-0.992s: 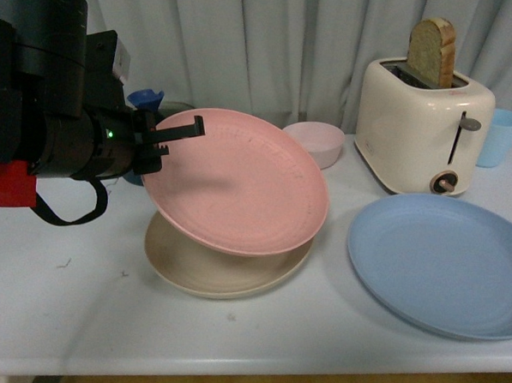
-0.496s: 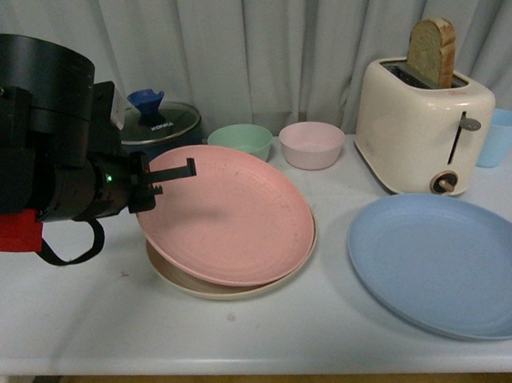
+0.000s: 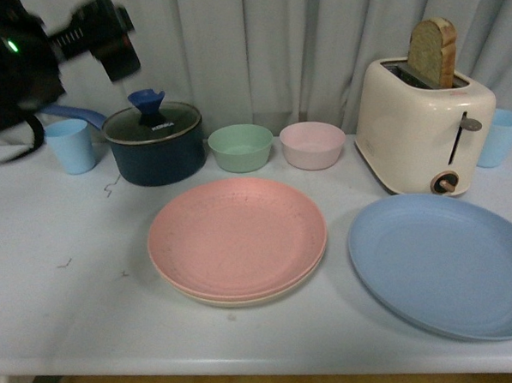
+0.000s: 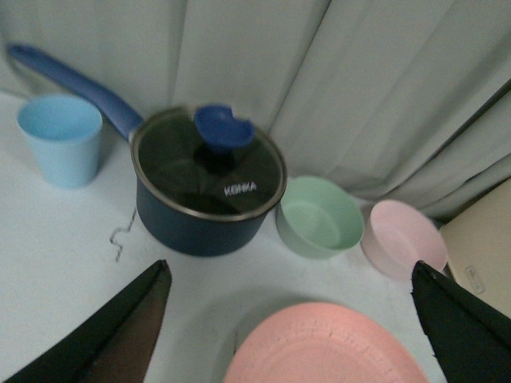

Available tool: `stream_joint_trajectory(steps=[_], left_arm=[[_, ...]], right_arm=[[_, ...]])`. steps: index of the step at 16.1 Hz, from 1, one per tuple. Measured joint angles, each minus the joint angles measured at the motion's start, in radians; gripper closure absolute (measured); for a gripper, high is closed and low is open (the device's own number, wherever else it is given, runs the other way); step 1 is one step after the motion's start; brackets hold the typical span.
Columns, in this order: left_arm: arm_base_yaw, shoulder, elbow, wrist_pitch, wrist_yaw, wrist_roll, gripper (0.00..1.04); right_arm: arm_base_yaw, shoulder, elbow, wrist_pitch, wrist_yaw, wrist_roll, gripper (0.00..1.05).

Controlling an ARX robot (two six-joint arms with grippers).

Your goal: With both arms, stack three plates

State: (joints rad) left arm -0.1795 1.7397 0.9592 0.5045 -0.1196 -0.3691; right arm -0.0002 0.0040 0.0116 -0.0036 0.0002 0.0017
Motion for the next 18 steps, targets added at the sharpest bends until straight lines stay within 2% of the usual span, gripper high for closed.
stream_joint_trajectory(steps=[1,3,4,5,7,11,13,14,15,18], left_arm=[[-0.003,-0.096,-0.014,-0.006,-0.020,0.029,0.05],[-0.018,-0.272,-0.037,-0.032,-0.039,0.092,0.07],[-0.024,-0.383,-0.058,-0.074,-0.061,0.175,0.15],[-0.012,-0.526,-0.140,-0.135,-0.059,0.254,0.27],[0.033,-0.713,-0.314,-0.072,-0.039,0.327,0.51],[0.082,-0.850,-0.601,0.014,0.024,0.351,1.01],[0.109,-0.933,-0.686,0.038,0.044,0.353,1.03],[0.162,-0.963,-0.728,0.035,0.112,0.355,1.03],[0.180,-0.986,-0.756,0.031,0.111,0.354,1.03],[0.179,-1.072,-0.811,0.016,0.118,0.355,1.03]], right_arm=[[0.000,0.000,0.000,0.000,0.000,0.000,0.06],[0.000,0.000,0.000,0.000,0.000,0.000,0.06],[0.000,0.000,0.000,0.000,0.000,0.000,0.06],[0.000,0.000,0.000,0.000,0.000,0.000,0.06],[0.000,0.000,0.000,0.000,0.000,0.000,0.06],[0.000,0.000,0.000,0.000,0.000,0.000,0.06],[0.000,0.000,0.000,0.000,0.000,0.000,0.06],[0.000,0.000,0.000,0.000,0.000,0.000,0.06],[0.000,0.000,0.000,0.000,0.001,0.000,0.06],[0.000,0.000,0.000,0.000,0.000,0.000,0.06]])
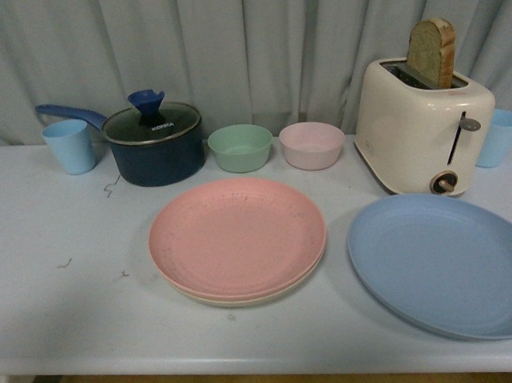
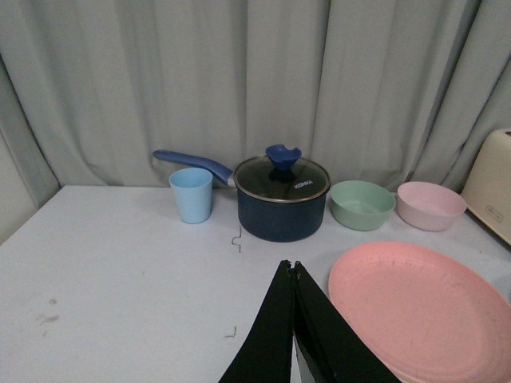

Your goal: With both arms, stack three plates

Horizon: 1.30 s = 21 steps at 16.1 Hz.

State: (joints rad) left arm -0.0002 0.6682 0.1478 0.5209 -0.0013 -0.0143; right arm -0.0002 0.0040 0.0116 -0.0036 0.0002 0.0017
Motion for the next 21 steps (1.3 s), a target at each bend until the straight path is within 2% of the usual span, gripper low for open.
stream_joint_trajectory(steps=[10,12,21], left_arm=[[0.000,-0.261,-0.105,-0.158,0.001,0.000,1.03],[0.000,-0.286,-0.137,-0.127,0.001,0.000,1.03],[0.000,-0.471,-0.137,-0.322,0.001,0.000,1.03]], right_arm=[[0.000,0.000,0.000,0.000,0.000,0.000,0.06],[0.000,0.000,0.000,0.000,0.000,0.000,0.06],[0.000,0.000,0.000,0.000,0.000,0.000,0.06]])
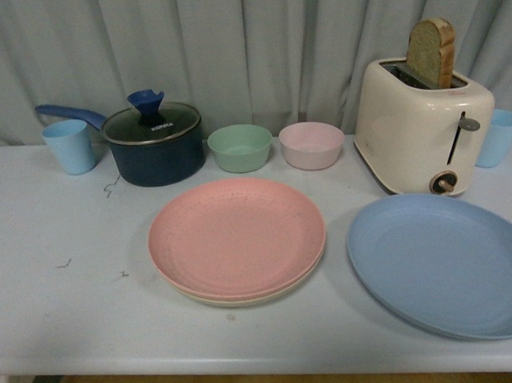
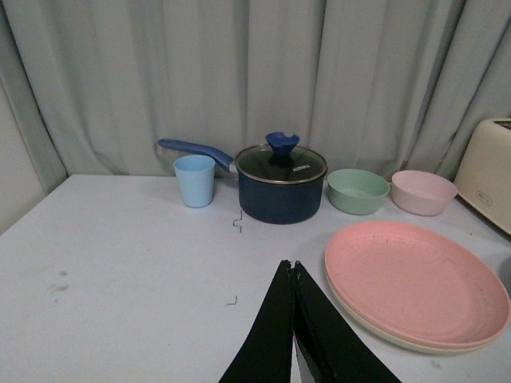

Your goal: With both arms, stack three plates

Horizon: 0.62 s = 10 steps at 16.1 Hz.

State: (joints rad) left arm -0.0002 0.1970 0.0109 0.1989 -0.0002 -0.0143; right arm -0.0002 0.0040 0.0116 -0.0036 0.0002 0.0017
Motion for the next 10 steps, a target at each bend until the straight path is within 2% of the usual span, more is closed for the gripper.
stream_joint_trajectory(steps=[2,3,10], left_arm=[[0.000,-0.050,0.001,-0.066,-0.001,0.000,1.03],[0.000,-0.145,0.001,-0.202,0.003,0.000,1.03],[0.000,-0.191,0.000,-0.203,0.000,0.000,1.03]], right_arm=[[0.000,0.000,0.000,0.000,0.000,0.000,0.06],[0.000,0.000,0.000,0.000,0.000,0.000,0.06],[0.000,0.000,0.000,0.000,0.000,0.000,0.06]])
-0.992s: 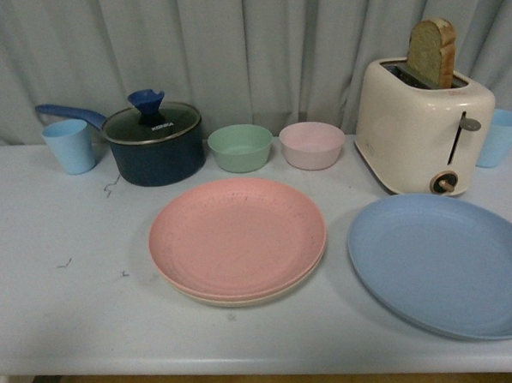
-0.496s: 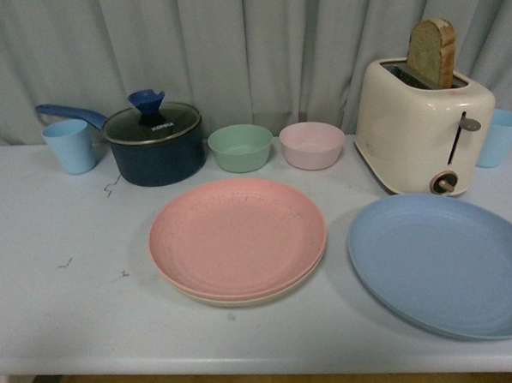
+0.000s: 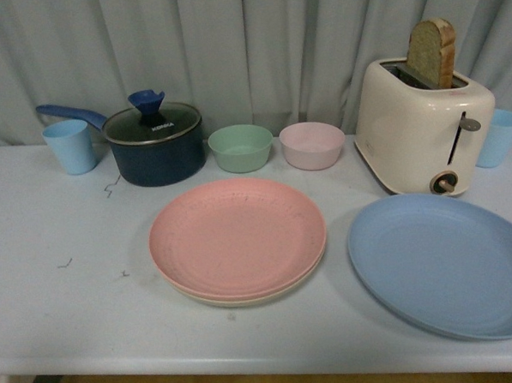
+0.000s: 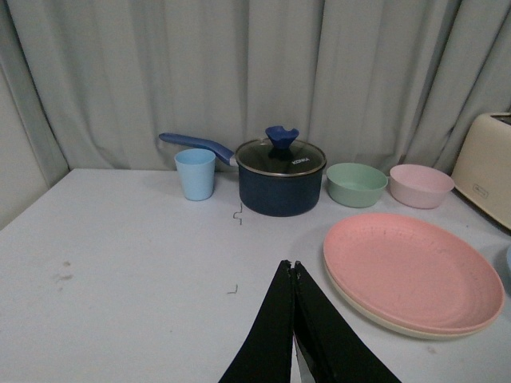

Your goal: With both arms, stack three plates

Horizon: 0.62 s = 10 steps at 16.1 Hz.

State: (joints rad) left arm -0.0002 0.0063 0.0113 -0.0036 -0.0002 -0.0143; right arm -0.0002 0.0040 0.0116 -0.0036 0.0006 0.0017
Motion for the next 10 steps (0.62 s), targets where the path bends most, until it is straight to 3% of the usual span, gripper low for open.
stream_joint_trajectory(steps=[1,6,7,9,10], left_arm=[[0.000,0.000,0.000,0.000,0.000,0.000,0.99],[0.000,0.000,0.000,0.000,0.000,0.000,0.37],[0.000,0.000,0.000,0.000,0.000,0.000,0.25],[0.000,0.000,0.000,0.000,0.000,0.001,0.05],[0.000,0.000,0.000,0.000,0.000,0.001,0.08]], right_arm=[[0.000,0.000,0.000,0.000,0.000,0.000,0.06],[-0.001,0.000,0.000,0.001,-0.005,0.002,0.06],[-0.114,0.095,0.003,0.119,-0.250,0.067,0.06],[-0.344,0.477,0.039,0.462,-0.594,0.223,0.06],[-0.388,0.716,0.100,0.674,-0.631,0.281,0.06]])
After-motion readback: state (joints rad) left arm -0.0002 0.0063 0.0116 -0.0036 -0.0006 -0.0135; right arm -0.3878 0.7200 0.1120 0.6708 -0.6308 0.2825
